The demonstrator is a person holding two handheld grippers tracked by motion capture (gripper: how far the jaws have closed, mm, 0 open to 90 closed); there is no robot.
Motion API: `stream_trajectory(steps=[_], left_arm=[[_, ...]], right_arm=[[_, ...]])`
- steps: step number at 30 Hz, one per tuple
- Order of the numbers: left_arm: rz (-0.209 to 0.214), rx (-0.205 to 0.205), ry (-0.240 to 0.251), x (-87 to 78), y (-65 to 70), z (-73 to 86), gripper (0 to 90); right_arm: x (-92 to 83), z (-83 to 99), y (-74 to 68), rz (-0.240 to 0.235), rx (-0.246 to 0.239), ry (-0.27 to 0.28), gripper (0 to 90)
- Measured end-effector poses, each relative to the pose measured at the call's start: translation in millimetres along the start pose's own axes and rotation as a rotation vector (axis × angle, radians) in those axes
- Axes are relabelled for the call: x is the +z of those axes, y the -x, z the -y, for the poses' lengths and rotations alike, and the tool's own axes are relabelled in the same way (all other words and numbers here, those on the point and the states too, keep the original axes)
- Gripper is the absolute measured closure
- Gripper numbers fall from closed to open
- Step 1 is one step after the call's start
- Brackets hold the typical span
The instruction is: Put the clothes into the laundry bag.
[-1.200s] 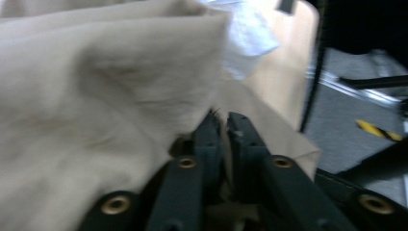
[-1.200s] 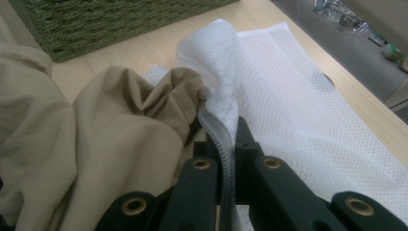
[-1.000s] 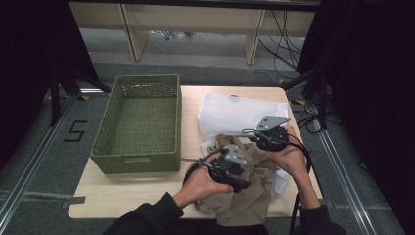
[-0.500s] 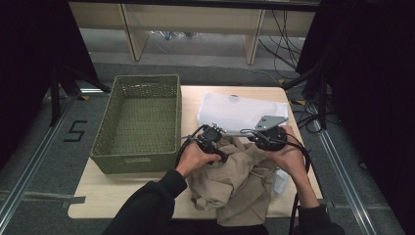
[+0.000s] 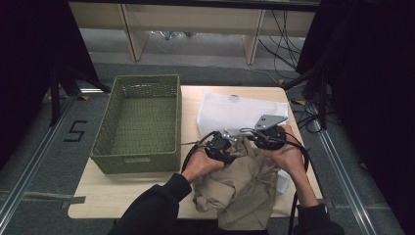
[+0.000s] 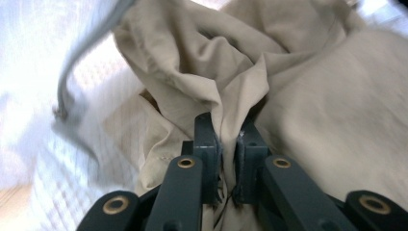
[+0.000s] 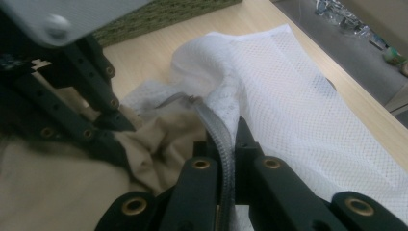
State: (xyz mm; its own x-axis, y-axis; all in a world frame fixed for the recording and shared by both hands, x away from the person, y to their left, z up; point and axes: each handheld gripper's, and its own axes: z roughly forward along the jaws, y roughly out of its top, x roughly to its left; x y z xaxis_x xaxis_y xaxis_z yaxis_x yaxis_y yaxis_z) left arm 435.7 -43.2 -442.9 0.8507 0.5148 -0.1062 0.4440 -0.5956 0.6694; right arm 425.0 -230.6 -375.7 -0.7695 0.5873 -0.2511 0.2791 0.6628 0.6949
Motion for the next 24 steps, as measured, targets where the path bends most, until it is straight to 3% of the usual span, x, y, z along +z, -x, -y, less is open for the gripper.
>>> stream_trajectory(steps=[1, 2, 3, 5, 6, 7, 8, 9, 10, 11, 13, 14, 15, 17, 18, 19, 21, 23, 24], left_arm=[[-0.019, 0.0, 0.005, 1.7, -1.4, -1.4, 83.1], [-0.035, 0.023, -0.024, 2.2, -5.1, -2.7, 83.4], [-0.084, -0.039, 0.002, 8.5, -8.1, -4.2, 83.4], [-0.146, -0.045, -0.003, 12.1, -22.4, -6.2, 83.9], [-0.177, -0.135, 0.042, 13.4, -32.1, -6.4, 84.0], [-0.191, -0.187, 0.072, 13.7, -39.5, -5.9, 84.2], [-0.254, -0.227, 0.105, 10.9, -47.9, -5.0, 84.1], [-0.254, -0.227, 0.105, 10.9, -47.9, -5.0, 83.9], [-0.287, -0.241, 0.118, 6.4, -52.2, -3.3, 83.6], [-0.293, -0.254, 0.122, 3.8, -53.8, -2.0, 83.6], [-0.271, -0.27, 0.122, -1.4, -52.4, -0.2, 75.5], [-0.262, -0.266, 0.127, -6.9, -48.3, 0.3, 75.5], [-0.244, -0.264, 0.133, -12.5, -44.6, 0.3, 64.8], [-0.2, -0.248, 0.138, -33.7, -31.5, 1.1, 52.5], [-0.2, -0.248, 0.138, -33.7, -31.5, 1.1, 48.3], [-0.185, -0.216, 0.112, -47.7, -21.0, 3.9, 43.1], [-0.168, -0.211, 0.097, -53.1, -17.0, 6.7, 37.9], [-0.13, -0.197, 0.058, -61.3, -10.4, 13.5, 26.5], [-0.124, -0.183, 0.045, -63.2, -7.6, 16.7, 26.5]], right_arm=[[-2.0, -0.4, -1.1, -0.003, 0.011, 0.003, 90.0], [-3.1, -1.0, -0.6, -0.005, 0.002, 0.014, 90.0], [-3.1, -1.0, -0.6, -0.005, 0.002, 0.014, 90.0], [-7.1, -3.4, -1.8, -0.006, -0.015, 0.028, 90.0], [-9.5, -4.7, -2.5, -0.005, -0.021, 0.029, 90.0], [-11.7, -6.0, -3.3, -0.005, -0.025, 0.033, 90.0], [-14.0, -6.4, -4.2, -0.004, -0.016, 0.03, 90.0], [-14.2, -6.2, -3.0, -0.004, -0.028, 0.038, 90.0], [-14.1, -5.5, -3.3, -0.007, -0.023, 0.031, 90.0], [-14.1, -5.5, -3.3, -0.007, -0.023, 0.031, 90.0], [-10.2, -2.2, -3.8, -0.014, -0.017, 0.011, 90.0], [-10.2, -2.2, -3.8, -0.014, -0.017, 0.011, 90.0], [-5.4, 1.7, -4.0, -0.02, -0.014, -0.01, 90.0], [-3.3, 4.8, -4.0, -0.021, -0.015, -0.021, 90.0], [-3.0, 6.7, -3.6, -0.02, -0.008, -0.027, 90.0], [-3.2, 7.5, -3.7, -0.021, 0.0, -0.031, 90.0], [-3.4, 8.1, -2.2, -0.02, -0.012, -0.029, 90.0], [-4.1, 8.3, -2.8, -0.019, -0.012, -0.028, 90.0], [-4.1, 8.3, -2.8, -0.019, -0.012, -0.028, 90.0]])
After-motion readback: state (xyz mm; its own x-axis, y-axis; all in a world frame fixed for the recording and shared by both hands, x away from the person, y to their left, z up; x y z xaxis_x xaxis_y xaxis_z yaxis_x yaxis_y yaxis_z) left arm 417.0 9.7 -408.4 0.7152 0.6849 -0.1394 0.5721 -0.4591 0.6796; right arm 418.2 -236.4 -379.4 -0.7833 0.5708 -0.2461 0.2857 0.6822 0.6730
